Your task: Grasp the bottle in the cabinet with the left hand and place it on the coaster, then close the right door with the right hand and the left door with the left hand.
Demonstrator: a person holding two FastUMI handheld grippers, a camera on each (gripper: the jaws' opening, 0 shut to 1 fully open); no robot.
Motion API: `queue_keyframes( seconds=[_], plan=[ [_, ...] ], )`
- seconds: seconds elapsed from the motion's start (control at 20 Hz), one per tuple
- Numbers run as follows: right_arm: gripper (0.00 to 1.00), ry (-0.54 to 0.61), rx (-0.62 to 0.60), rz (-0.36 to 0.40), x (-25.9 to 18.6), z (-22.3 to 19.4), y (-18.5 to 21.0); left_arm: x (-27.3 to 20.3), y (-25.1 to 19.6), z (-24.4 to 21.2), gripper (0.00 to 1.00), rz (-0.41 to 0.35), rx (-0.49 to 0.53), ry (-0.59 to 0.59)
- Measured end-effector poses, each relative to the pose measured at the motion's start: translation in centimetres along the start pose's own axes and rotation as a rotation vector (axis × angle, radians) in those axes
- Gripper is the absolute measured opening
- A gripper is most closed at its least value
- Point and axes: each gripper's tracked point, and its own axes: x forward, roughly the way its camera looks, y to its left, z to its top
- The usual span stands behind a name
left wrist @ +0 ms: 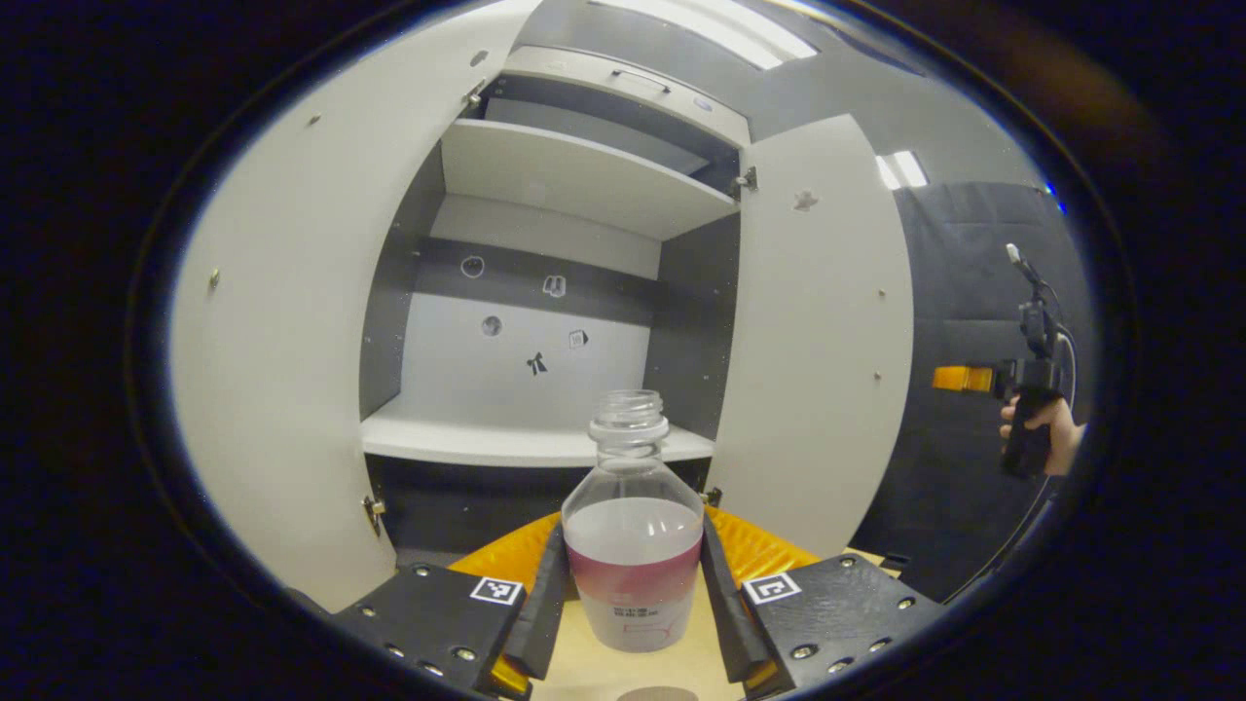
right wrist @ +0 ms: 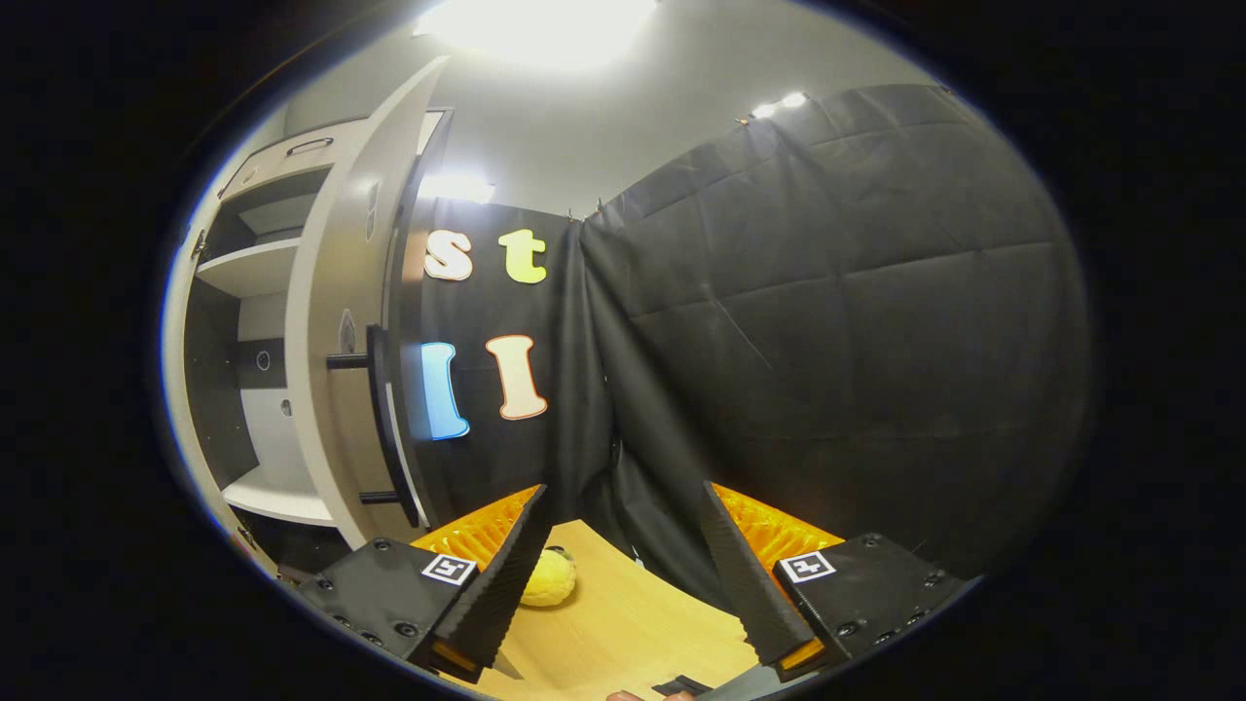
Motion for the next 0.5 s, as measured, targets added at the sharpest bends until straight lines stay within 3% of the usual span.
queue_keyframes(
  seconds=[0.15, 0.25, 0.45, 0.5],
  plan=[
    [0.97, 0.006, -0.009, 0.014, -1.2, -0.1, 0.4, -1.0, -1.1, -5.4, 0.67, -0.032, -0.013, 0.067],
    [0.94, 0.011, -0.009, 0.028, -2.1, -0.1, 0.8, -1.2, -1.7, -8.5, 0.67, -0.037, -0.027, 0.110],
    [0.97, 0.024, 0.007, 0.040, -3.7, 0.0, 0.8, -1.4, -2.6, -14.2, 0.67, -0.053, -0.008, 0.176],
    [0.94, 0.034, 0.018, 0.035, -4.0, 0.1, 0.7, -1.3, -2.9, -15.4, 0.67, -0.059, -0.009, 0.191]
  ],
)
